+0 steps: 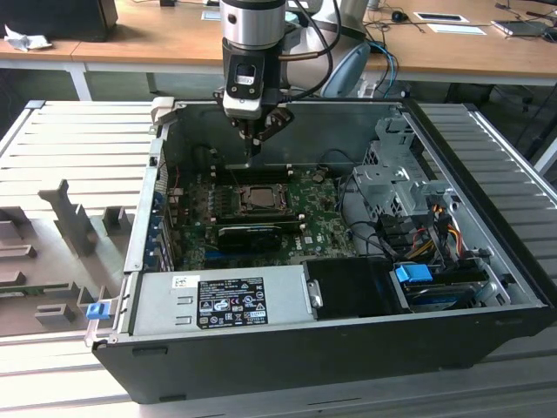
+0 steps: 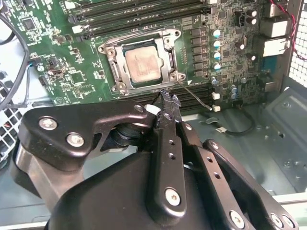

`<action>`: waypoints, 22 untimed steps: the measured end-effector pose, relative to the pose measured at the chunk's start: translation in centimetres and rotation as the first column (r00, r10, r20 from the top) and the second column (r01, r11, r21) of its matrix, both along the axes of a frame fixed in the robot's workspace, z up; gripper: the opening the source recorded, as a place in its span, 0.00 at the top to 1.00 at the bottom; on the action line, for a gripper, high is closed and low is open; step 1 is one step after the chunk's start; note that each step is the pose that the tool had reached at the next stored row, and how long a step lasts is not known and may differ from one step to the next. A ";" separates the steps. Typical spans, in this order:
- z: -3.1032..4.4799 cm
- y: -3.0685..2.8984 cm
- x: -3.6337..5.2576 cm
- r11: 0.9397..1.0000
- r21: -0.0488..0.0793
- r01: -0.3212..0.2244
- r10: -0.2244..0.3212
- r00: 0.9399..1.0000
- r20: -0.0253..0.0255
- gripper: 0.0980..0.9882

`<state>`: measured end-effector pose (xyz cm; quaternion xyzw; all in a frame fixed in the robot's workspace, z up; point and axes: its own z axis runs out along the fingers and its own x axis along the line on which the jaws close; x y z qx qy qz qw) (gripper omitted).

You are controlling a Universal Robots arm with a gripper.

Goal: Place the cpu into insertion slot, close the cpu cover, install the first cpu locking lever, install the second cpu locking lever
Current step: 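Install the first cpu locking lever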

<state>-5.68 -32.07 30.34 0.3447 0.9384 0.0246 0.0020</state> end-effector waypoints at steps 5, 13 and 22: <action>0.00 0.00 0.00 0.998 0.000 -0.060 0.060 0.998 0.000 0.99; 0.00 0.00 0.00 0.991 0.000 -0.137 0.137 0.991 0.000 0.99; 0.00 0.00 0.00 0.983 0.000 -0.182 0.182 0.983 0.000 0.99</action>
